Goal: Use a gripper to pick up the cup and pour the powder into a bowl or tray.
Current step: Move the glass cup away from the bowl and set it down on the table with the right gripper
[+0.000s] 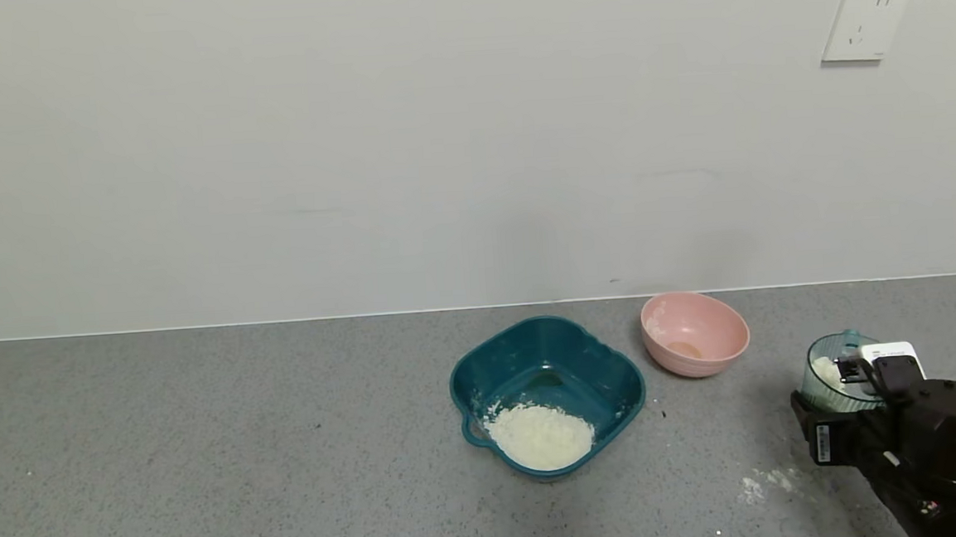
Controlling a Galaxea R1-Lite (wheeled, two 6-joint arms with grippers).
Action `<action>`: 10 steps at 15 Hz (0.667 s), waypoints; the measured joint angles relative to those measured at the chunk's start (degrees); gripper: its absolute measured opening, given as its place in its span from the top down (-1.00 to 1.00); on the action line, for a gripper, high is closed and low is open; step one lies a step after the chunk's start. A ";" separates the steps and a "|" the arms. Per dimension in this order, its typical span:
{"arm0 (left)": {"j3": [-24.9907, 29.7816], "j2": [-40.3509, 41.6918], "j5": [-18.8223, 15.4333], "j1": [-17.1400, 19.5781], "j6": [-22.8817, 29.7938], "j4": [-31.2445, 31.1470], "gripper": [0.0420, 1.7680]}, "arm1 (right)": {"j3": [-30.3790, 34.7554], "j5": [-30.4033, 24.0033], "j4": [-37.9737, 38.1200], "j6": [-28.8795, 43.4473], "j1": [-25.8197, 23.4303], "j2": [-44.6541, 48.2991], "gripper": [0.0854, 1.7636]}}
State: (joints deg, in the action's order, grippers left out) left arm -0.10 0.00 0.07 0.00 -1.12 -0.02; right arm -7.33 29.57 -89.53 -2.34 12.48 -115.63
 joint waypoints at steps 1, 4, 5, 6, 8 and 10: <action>0.00 0.00 0.00 0.00 0.00 0.00 -0.94 | -0.02 0.05 0.02 0.44 0.02 -0.80 -0.48; 0.00 0.00 0.00 0.00 0.00 0.02 -0.94 | -0.11 0.11 0.06 1.49 0.07 -2.89 -0.47; 0.00 0.00 0.00 0.00 -0.02 -0.02 -0.94 | -0.17 0.11 0.06 1.63 0.07 -3.41 -0.47; 0.00 0.00 0.02 0.00 -0.02 -0.02 -0.94 | -0.20 0.11 0.09 2.10 0.07 -3.86 -0.47; 0.00 0.00 0.00 0.00 -0.02 0.02 -0.94 | -0.16 0.13 0.06 2.52 0.13 -4.83 -0.47; 0.00 0.00 -0.02 0.00 -0.02 0.02 -0.94 | 0.06 0.13 0.09 2.61 0.28 -5.55 -0.47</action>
State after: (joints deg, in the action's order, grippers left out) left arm -0.10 0.00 0.05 0.00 -1.15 0.00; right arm -7.27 29.71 -89.44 0.27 12.76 -121.17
